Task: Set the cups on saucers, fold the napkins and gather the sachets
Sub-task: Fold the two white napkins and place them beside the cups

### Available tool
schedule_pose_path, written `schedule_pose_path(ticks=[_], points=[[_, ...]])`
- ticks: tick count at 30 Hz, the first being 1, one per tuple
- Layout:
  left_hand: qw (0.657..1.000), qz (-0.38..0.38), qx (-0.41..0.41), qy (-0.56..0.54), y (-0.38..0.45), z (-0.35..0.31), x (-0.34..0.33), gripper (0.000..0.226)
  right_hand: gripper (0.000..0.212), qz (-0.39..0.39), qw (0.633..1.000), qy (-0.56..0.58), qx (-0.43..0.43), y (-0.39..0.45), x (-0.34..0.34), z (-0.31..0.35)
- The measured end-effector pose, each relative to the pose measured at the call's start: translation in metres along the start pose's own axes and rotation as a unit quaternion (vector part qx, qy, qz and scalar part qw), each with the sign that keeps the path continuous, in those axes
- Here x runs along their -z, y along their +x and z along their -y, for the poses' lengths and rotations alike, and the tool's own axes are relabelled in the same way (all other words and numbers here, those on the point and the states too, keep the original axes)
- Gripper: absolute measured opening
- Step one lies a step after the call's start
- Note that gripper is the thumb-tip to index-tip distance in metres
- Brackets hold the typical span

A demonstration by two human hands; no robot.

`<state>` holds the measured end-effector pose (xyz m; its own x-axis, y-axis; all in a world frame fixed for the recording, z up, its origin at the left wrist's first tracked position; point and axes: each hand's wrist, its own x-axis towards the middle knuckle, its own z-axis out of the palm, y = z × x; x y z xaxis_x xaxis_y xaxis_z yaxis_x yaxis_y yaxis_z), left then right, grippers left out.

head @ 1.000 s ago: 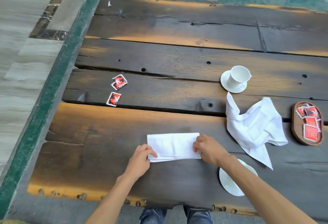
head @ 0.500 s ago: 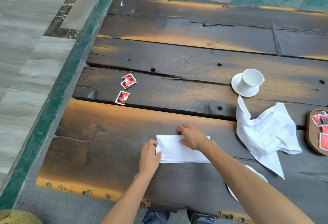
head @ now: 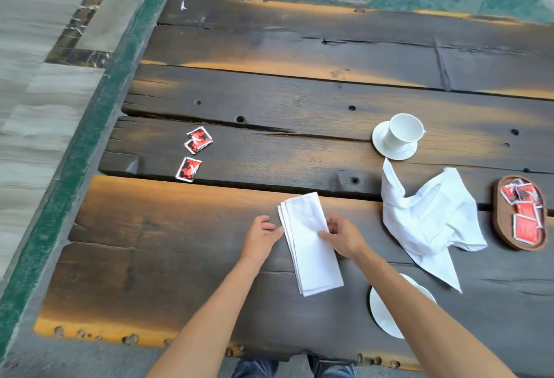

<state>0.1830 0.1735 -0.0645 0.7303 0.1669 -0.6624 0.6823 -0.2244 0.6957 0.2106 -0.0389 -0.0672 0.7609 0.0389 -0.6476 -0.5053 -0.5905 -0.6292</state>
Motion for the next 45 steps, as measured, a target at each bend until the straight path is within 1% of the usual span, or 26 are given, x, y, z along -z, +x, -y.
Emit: schedule_pose_path(ticks=[2, 5, 8, 10, 12, 16, 19, 21, 23, 28, 31, 32, 33, 34, 35, 36, 40, 43, 45], points=[[0.999, 0.046, 0.013, -0.015, -0.004, -0.005, -0.011, 0.059, 0.012, 0.008, 0.996, 0.089, -0.008, -0.006, 0.002, -0.004], [0.997, 0.073, 0.019, -0.019, -0.004, -0.01, -0.026, 0.06, 0.011, 0.019, 0.986, 0.166, -0.025, -0.013, 0.005, -0.01], [0.997, 0.075, 0.012, 0.032, -0.001, -0.013, -0.029, 0.06, 0.013, 0.041, 0.976, 0.213, -0.022, -0.016, 0.011, -0.013], [0.994, 0.077, 0.005, 0.078, 0.001, -0.011, -0.03, 0.053, 0.013, 0.062, 0.97, 0.235, -0.018, -0.016, 0.014, -0.015], [0.993, 0.085, 0.004, 0.087, 0.002, -0.01, -0.031, 0.044, 0.013, 0.076, 0.967, 0.242, -0.015, -0.015, 0.015, -0.016], [0.995, 0.084, 0.01, 0.045, 0.002, -0.01, -0.03, 0.03, 0.019, 0.071, 0.977, 0.202, -0.027, -0.011, 0.014, -0.018], [0.992, 0.123, 0.031, -0.006, 0.0, -0.01, -0.028, 0.039, 0.025, 0.053, 0.985, 0.161, -0.025, -0.009, 0.012, -0.017], [0.99, 0.134, 0.035, -0.011, -0.002, -0.008, -0.028, 0.048, 0.027, 0.04, 0.989, 0.141, -0.02, -0.008, 0.01, -0.018], [0.992, 0.121, 0.027, -0.007, -0.002, -0.005, -0.028, 0.048, 0.025, 0.031, 0.993, 0.115, -0.01, -0.007, 0.01, -0.019], [0.997, 0.079, -0.007, -0.012, -0.002, -0.004, -0.028, 0.037, 0.021, 0.026, 0.996, 0.076, 0.025, -0.003, 0.013, -0.017], [0.997, 0.065, -0.045, 0.013, 0.001, -0.003, -0.025, 0.019, 0.013, 0.025, 0.997, 0.058, 0.04, -0.002, 0.017, -0.017], [0.996, 0.056, -0.063, 0.026, 0.002, -0.003, -0.023, 0.017, 0.009, 0.023, 0.998, 0.051, 0.042, -0.001, 0.018, -0.018], [0.995, 0.043, -0.083, 0.044, 0.003, -0.001, -0.021, 0.02, 0.004, 0.022, 0.998, 0.045, 0.049, -0.001, 0.019, -0.018], [0.992, 0.028, -0.104, 0.067, 0.004, 0.001, -0.019, 0.03, 0.01, 0.017, 0.997, 0.036, 0.063, -0.001, 0.02, -0.019], [0.988, 0.02, -0.123, 0.09, 0.005, 0.003, -0.017, 0.038, 0.021, 0.011, 0.996, 0.03, 0.078, 0.0, 0.019, -0.019], [0.984, 0.022, -0.14, 0.111, 0.005, 0.006, -0.016, 0.041, 0.028, 0.004, 0.996, 0.018, 0.086, -0.001, 0.018, -0.02], [0.967, 0.056, -0.164, 0.188, 0.005, 0.022, -0.013, 0.031, 0.03, -0.027, 0.993, -0.046, 0.101, -0.004, 0.012, -0.021], [0.964, 0.053, -0.163, 0.204, 0.004, 0.024, -0.011, 0.037, 0.035, -0.033, 0.989, -0.096, 0.107, -0.004, 0.01, -0.018], [0.962, 0.039, -0.172, 0.209, 0.0, 0.022, -0.011, 0.037, 0.031, -0.053, 0.983, -0.121, 0.129, -0.009, 0.01, -0.015]])
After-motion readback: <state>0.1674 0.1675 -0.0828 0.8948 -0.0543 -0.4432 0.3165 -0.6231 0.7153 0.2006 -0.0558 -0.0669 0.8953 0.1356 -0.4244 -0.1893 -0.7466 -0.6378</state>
